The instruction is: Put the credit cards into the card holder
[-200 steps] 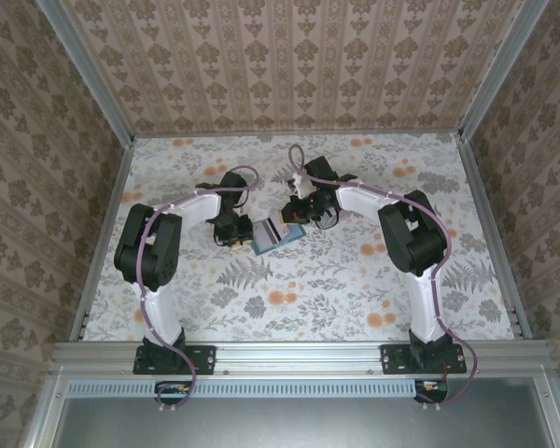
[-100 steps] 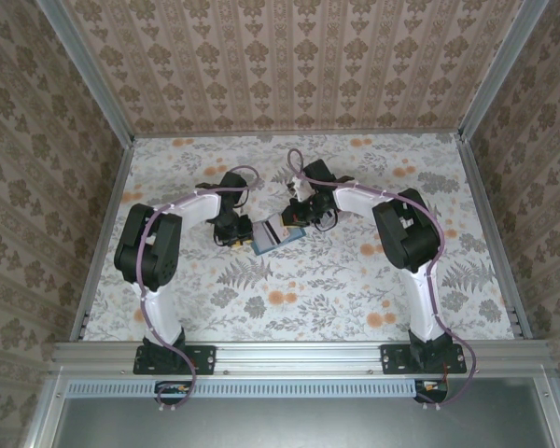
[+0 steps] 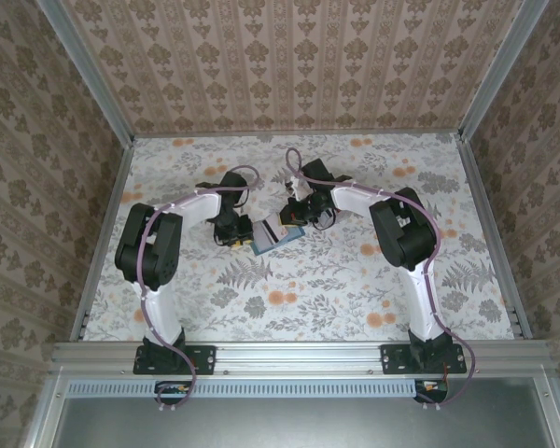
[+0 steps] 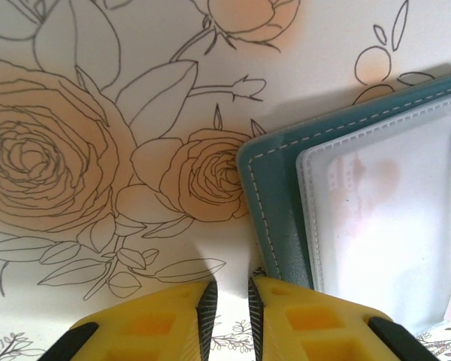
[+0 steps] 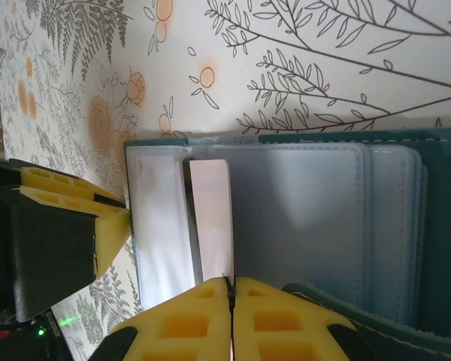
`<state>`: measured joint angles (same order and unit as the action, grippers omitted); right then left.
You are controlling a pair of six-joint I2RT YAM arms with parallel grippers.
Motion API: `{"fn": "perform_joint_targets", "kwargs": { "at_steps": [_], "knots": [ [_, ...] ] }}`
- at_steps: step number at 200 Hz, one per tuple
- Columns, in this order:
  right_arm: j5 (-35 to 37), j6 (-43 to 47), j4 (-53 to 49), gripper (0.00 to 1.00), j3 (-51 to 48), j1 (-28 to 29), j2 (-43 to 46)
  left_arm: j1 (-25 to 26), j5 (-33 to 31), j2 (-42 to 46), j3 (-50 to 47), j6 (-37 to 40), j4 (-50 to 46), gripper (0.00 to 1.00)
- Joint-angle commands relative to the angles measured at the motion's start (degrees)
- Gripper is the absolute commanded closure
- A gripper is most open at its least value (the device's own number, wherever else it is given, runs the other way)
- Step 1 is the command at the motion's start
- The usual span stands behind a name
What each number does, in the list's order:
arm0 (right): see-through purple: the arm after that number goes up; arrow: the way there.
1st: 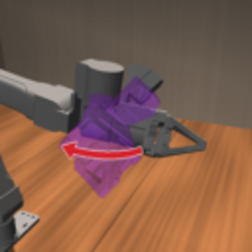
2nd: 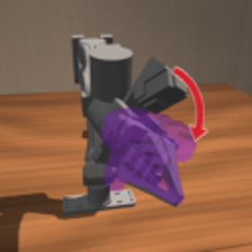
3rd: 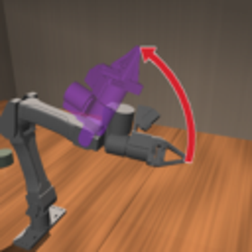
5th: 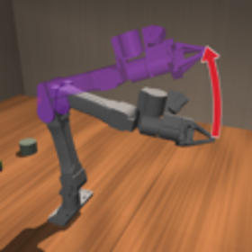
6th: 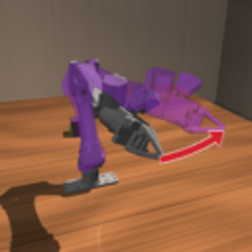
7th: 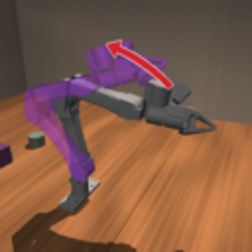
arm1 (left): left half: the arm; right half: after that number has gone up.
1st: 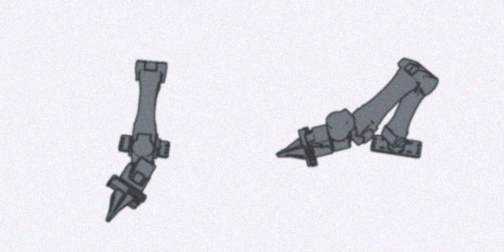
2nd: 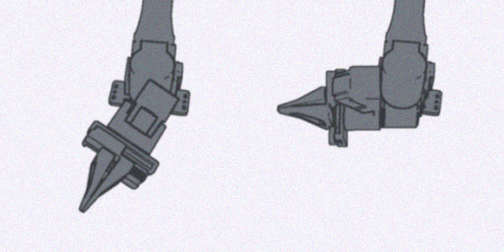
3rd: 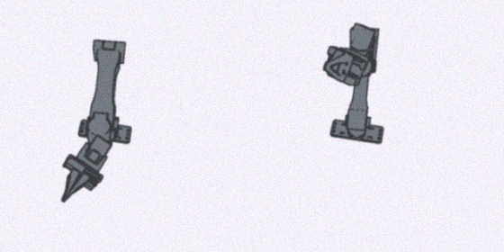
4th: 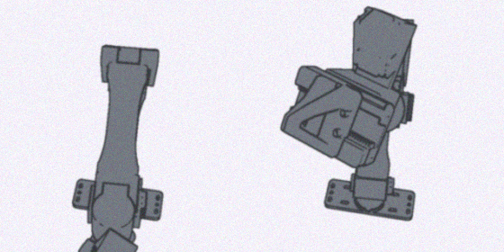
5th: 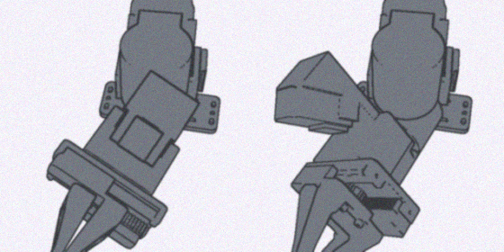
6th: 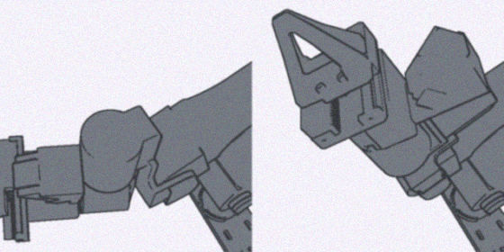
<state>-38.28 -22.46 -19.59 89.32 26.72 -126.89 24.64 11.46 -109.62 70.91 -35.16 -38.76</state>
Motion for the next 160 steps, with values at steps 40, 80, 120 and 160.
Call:
{"fn": "perform_joint_targets", "kwargs": {
  "at_steps": [40, 80, 120, 160],
  "knots": [
    [8.4, 3.88, 3.08, 0.93, -1.49, 3.5, 0.32, 1.08, 1.11, -4.9, 0.38, 1.49, 9.17, 0.75],
    [9.79, 2.97, 3.84, 0.92, -3.42, 5.29, 2.45, 1.12, 1.18, -5.07, 0.58, 1.36, 9.15, 0.75],
    [14.41, 5.34, 0.92, 0.92, -4.6, 8.52, 4.42, 1.15, 1.38, -5.62, 1.27, 1.21, 9.32, 0.75],
    [15.4, 5.07, -1.06, 0.92, -2.14, 11.08, 2.1, 1.14, 1.37, -5.94, 2.45, 1.41, 8.71, 0.75]
  ]
}}
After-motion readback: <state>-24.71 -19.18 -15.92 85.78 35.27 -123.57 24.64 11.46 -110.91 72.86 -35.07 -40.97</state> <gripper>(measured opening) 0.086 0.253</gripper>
